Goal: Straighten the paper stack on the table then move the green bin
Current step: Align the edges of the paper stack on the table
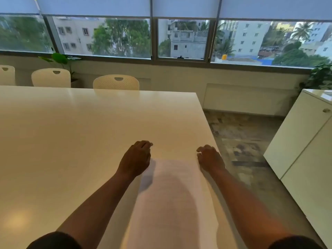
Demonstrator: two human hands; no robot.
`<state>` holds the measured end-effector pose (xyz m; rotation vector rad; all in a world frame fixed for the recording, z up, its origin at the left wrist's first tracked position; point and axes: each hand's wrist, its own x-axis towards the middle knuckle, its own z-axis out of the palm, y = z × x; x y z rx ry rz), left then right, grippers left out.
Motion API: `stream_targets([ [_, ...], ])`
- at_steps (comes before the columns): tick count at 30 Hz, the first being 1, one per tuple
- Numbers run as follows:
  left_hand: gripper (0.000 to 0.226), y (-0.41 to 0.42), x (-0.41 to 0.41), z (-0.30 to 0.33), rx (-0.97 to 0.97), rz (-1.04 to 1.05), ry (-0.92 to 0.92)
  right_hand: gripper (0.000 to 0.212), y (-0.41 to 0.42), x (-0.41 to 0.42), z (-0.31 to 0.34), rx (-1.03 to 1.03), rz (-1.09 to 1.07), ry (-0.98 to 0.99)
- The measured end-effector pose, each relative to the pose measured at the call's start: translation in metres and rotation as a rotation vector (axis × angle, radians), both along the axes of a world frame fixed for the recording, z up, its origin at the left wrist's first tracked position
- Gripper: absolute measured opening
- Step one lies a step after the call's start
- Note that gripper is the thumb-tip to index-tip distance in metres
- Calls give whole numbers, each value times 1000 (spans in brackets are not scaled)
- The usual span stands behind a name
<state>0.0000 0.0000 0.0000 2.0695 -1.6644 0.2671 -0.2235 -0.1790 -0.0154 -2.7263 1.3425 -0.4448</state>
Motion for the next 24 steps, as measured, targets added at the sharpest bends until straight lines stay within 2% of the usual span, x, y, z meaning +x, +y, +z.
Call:
stream_targets([
  [5,37,13,6,-18,82,-2,40,26,3,-3,-6,52,-36,-57],
  [8,41,16,17,-23,133,-58,64,27,6,1,-6,11,-55,-129],
  [12,50,19,36,-27,270,-161,17,20,25,15,-4,-21,-44,-261],
  [17,67,23,51,-38,451,-244,-62,22,56,41,-5,50,6,-394],
  [24,73,21,61,-54,501,-339,-106,18,109,81,-14,120,93,-430],
])
